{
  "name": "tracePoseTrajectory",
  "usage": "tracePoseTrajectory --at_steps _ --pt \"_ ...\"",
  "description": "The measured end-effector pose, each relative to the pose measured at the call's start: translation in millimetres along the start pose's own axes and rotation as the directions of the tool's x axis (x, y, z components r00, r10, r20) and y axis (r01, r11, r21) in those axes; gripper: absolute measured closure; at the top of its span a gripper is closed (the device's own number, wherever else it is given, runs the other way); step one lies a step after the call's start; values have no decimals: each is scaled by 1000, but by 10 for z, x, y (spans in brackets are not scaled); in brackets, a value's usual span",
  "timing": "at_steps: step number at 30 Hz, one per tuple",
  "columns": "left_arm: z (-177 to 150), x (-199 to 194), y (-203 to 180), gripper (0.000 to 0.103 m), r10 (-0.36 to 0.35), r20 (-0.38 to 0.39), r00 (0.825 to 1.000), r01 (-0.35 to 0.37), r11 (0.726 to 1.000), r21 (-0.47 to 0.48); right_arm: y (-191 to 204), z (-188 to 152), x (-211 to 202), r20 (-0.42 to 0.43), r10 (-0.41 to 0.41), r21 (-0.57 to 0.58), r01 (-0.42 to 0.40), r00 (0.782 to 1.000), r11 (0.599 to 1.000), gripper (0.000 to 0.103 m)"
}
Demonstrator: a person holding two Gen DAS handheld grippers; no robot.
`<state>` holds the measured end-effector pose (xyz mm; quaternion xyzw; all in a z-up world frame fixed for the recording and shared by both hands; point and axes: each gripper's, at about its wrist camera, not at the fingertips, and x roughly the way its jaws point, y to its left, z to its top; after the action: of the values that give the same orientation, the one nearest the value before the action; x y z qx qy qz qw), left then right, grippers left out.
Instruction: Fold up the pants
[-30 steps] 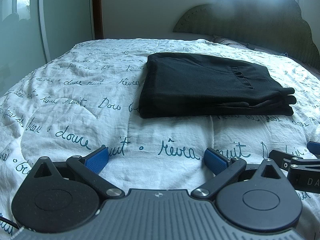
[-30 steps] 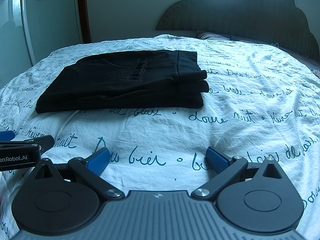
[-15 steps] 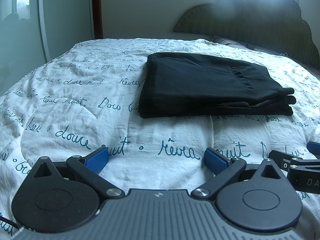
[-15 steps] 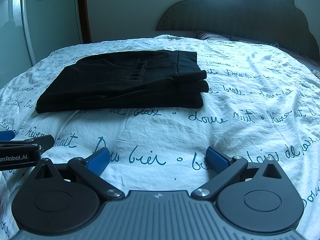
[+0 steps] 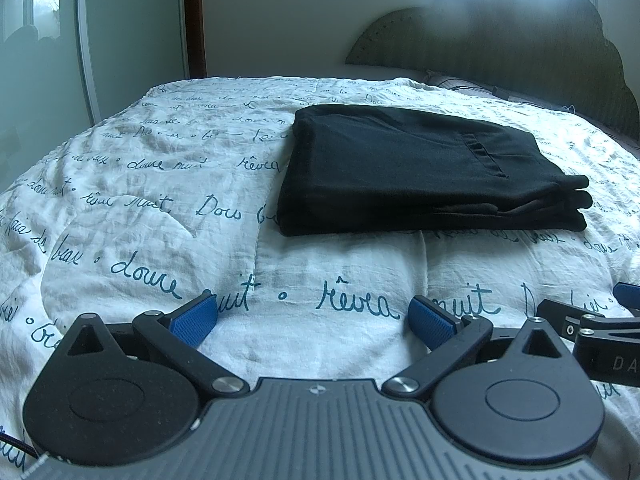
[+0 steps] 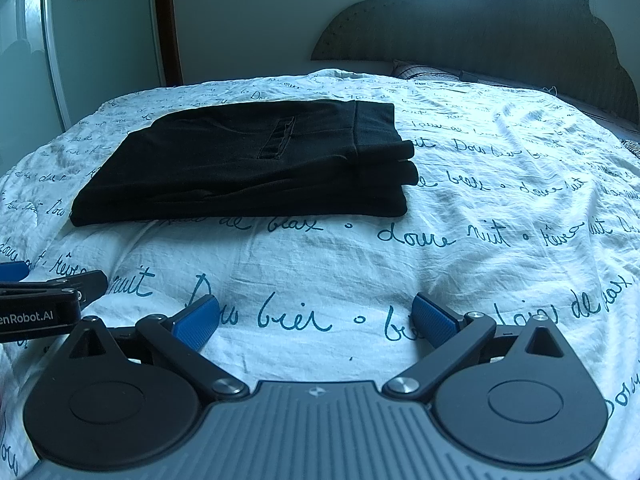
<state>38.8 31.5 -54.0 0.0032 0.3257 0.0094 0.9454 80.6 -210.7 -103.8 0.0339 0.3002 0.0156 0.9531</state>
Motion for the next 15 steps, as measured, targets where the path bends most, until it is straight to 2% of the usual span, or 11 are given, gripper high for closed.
tracePoseTrajectory --at_steps 15 --pt "0 7 5 0 0 -5 1000 0 1000 6 10 0 3 -1 -1 -3 1 1000 1000 0"
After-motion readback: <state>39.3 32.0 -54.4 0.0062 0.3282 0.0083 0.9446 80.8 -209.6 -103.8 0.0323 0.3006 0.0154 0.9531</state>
